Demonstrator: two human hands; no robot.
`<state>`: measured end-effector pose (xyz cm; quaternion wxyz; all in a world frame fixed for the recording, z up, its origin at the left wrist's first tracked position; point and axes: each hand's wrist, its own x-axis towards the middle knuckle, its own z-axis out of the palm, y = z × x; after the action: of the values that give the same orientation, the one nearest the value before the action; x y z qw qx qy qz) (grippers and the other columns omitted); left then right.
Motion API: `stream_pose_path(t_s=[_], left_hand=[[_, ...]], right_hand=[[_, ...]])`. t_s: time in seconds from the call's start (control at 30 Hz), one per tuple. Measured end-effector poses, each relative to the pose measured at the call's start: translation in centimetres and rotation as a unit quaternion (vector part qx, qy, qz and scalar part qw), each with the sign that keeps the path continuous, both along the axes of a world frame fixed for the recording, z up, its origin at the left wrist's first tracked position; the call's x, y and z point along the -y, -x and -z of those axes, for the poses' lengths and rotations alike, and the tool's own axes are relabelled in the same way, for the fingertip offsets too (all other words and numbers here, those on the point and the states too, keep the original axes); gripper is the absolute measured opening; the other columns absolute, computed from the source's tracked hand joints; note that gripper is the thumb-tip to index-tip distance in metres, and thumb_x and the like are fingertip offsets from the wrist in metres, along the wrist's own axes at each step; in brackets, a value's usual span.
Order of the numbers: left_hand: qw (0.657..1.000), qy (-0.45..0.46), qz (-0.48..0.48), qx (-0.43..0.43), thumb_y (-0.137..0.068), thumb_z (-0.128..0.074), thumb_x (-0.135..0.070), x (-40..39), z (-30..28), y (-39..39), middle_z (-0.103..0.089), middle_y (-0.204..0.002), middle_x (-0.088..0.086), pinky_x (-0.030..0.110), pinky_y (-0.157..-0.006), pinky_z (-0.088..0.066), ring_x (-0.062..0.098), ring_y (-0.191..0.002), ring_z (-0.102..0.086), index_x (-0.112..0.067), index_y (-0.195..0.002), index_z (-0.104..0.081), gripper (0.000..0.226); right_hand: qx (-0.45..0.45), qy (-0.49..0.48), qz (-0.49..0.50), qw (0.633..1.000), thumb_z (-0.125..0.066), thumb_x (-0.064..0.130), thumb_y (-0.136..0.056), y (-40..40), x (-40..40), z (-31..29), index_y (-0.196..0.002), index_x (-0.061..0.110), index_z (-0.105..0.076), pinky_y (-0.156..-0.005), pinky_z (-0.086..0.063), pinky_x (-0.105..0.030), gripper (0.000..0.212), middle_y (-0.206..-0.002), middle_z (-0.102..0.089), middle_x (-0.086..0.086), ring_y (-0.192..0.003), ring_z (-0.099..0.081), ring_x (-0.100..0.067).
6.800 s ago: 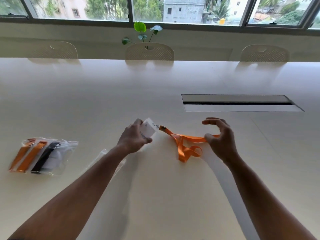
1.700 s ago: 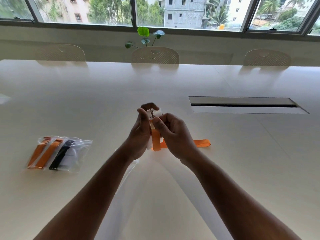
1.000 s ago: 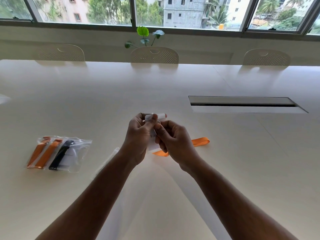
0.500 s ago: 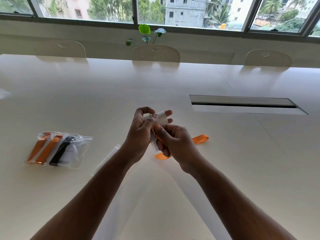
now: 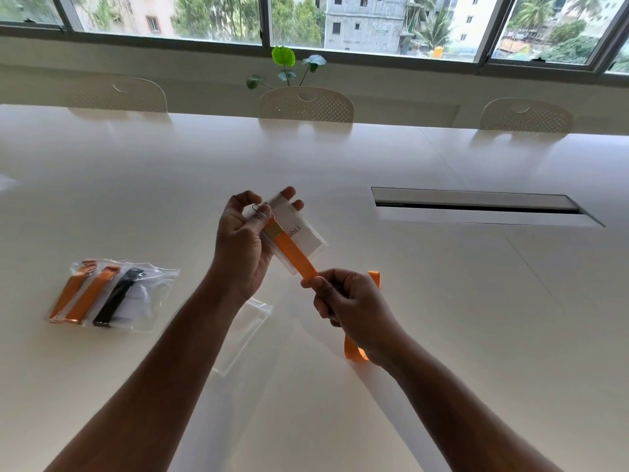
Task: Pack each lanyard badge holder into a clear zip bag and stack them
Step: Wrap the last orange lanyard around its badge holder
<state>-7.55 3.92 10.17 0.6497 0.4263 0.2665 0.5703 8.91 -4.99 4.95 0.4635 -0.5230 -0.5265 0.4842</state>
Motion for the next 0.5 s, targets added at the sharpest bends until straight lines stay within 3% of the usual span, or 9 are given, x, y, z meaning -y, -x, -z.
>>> stream_pose_path(t_s=[0.13,0.23,0.33,0.43,0.5], left_hand=[[1.000,0.008,0.012,0.010,-0.106,-0.036,0.000,0.1,0.2,0.0,-0.069,-0.129,0.016,0.043,-0.092,-0.058,0.035,-0.116,-0.068,-0.023,-0.099,-0.042,0.025],[1.000,-0.003,0.016,0.003,-0.106,-0.036,0.000,0.1,0.2,-0.2,-0.067,-0.131,0.018,0.046,-0.096,-0.056,0.036,-0.118,-0.067,-0.022,-0.098,-0.043,0.024],[0.999,-0.023,0.013,-0.019,-0.107,-0.035,-0.001,0.0,0.2,-0.4,-0.066,-0.133,0.017,0.050,-0.100,-0.053,0.036,-0.120,-0.066,-0.021,-0.098,-0.044,0.024],[0.999,-0.033,0.018,-0.028,-0.107,-0.036,-0.001,0.0,0.2,-0.7,-0.067,-0.133,0.017,0.050,-0.099,-0.054,0.036,-0.119,-0.066,-0.021,-0.096,-0.044,0.024],[0.999,-0.031,0.027,-0.019,-0.107,-0.036,-0.001,0.0,0.3,-0.8,-0.066,-0.133,0.018,0.052,-0.100,-0.053,0.037,-0.120,-0.065,-0.021,-0.095,-0.044,0.025]], right_hand=[[0.015,-0.014,-0.040,0.999,-0.053,0.020,-0.106,-0.2,0.1,-0.5,-0.112,0.019,-0.068,-0.058,-0.046,-0.025,0.016,-0.066,-0.066,-0.001,-0.057,-0.055,-0.012],[-0.005,-0.021,-0.050,0.999,-0.052,0.012,-0.106,-0.5,-0.2,-0.9,-0.116,0.012,-0.064,-0.081,-0.059,-0.035,0.016,-0.092,-0.077,-0.010,-0.084,-0.074,-0.021],[-0.083,0.004,-0.078,0.993,-0.053,0.024,-0.103,-0.4,-0.4,-1.6,-0.124,0.006,-0.060,-0.095,-0.059,-0.034,0.028,-0.111,-0.076,-0.012,-0.105,-0.074,-0.026],[-0.091,0.020,-0.059,0.994,-0.058,0.039,-0.093,0.5,-0.7,-1.9,-0.117,0.004,-0.063,-0.087,-0.062,-0.034,0.043,-0.095,-0.078,-0.007,-0.088,-0.076,-0.023],[-0.089,0.030,-0.038,0.995,-0.061,0.038,-0.094,1.0,-0.9,-1.7,-0.111,0.003,-0.066,-0.073,-0.062,-0.030,0.039,-0.076,-0.072,-0.003,-0.071,-0.068,-0.017]])
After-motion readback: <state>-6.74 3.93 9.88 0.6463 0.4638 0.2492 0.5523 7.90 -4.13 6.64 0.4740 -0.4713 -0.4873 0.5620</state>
